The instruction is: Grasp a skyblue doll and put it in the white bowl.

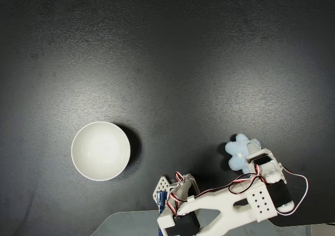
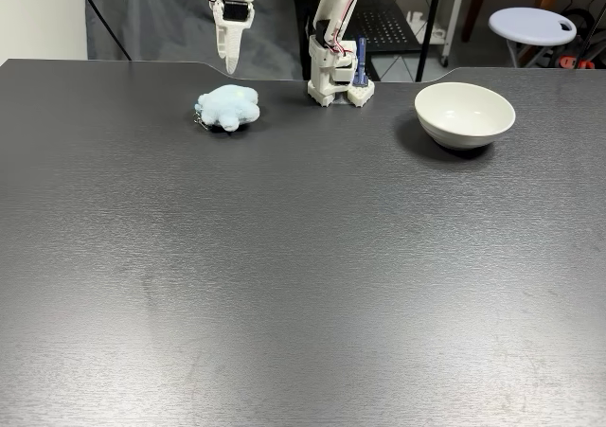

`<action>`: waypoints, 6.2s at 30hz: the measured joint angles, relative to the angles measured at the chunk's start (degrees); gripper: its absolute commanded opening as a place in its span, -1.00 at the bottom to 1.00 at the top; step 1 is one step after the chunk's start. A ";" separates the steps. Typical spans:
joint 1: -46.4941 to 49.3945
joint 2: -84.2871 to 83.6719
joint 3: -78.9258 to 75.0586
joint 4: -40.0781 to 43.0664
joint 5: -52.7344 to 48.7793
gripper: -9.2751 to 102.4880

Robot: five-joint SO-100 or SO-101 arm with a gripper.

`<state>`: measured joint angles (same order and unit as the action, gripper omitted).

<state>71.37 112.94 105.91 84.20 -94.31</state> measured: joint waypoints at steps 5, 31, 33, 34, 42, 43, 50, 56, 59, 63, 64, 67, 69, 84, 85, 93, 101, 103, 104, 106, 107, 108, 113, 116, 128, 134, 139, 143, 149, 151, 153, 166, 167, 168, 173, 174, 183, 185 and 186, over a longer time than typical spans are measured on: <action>-1.85 0.00 4.13 0.00 -2.29 -0.28; 1.76 -8.70 6.06 -2.90 -7.47 0.00; 2.02 -10.72 6.06 -5.71 -7.47 0.00; 2.11 -11.43 6.06 -7.47 -7.47 0.00; 2.55 -15.03 6.06 -16.96 -7.47 0.00; 2.55 -15.56 6.06 -17.14 -7.47 0.00; 3.60 -20.48 6.06 -18.02 -7.47 0.00; 3.60 -22.41 6.06 -18.19 -7.47 0.00; 3.60 -25.66 6.06 -18.37 -7.47 0.00; 3.60 -27.07 6.06 -18.37 -7.47 0.00; 3.60 -27.07 6.06 -18.37 -7.47 0.00; 3.60 -27.07 6.06 -18.37 -7.47 -0.01; 3.60 -27.07 6.06 -18.37 -7.47 -0.06; 3.60 -26.72 5.80 -18.02 -7.47 -0.86; 3.60 -26.72 5.80 -18.02 -7.38 -0.86; 3.25 -22.50 -1.76 -17.93 10.37 -0.86; -0.09 -21.18 -13.71 -17.93 45.18 -0.86; -1.23 -20.13 -15.38 -17.93 52.82 -0.86; -1.67 -18.90 -15.91 -17.84 56.60 -0.86; -2.46 -15.29 -16.52 -17.40 63.63 -0.86; -3.52 -13.27 -16.70 -17.14 67.06 -0.86; -4.92 -10.99 -16.88 -16.70 69.52 -0.86; -11.78 1.49 -17.05 -12.48 77.61 -0.86; -13.10 8.35 -18.19 -8.88 80.24 -0.86; -19.60 28.12 -29.62 14.06 82.00 -0.86; -27.95 27.69 -30.15 14.33 82.00 -0.86; -39.11 27.69 -30.15 14.33 82.00 -0.86; -52.29 28.04 -30.23 14.33 82.09 -0.86; -77.17 29.36 -30.23 14.33 82.00 -0.86; -84.46 29.36 -30.23 14.41 82.00 -0.86; -92.02 29.00 -30.23 14.41 82.00 -0.86; -128.85 29.09 -27.33 14.41 82.00 -0.86; -129.37 29.09 -25.75 14.41 82.00 -0.86; -129.81 28.83 -23.99 14.41 82.00 -0.86; -130.43 25.75 -14.68 14.24 82.00 -0.86; -130.43 24.52 -13.18 13.89 82.00 -0.86; -130.34 16.17 -1.49 3.78 82.00 -0.86; -130.34 15.38 1.49 1.93 82.00 -0.86; -130.34 15.12 2.99 0.88 82.00 -0.86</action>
<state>-58.97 128.06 108.90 85.08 -12.30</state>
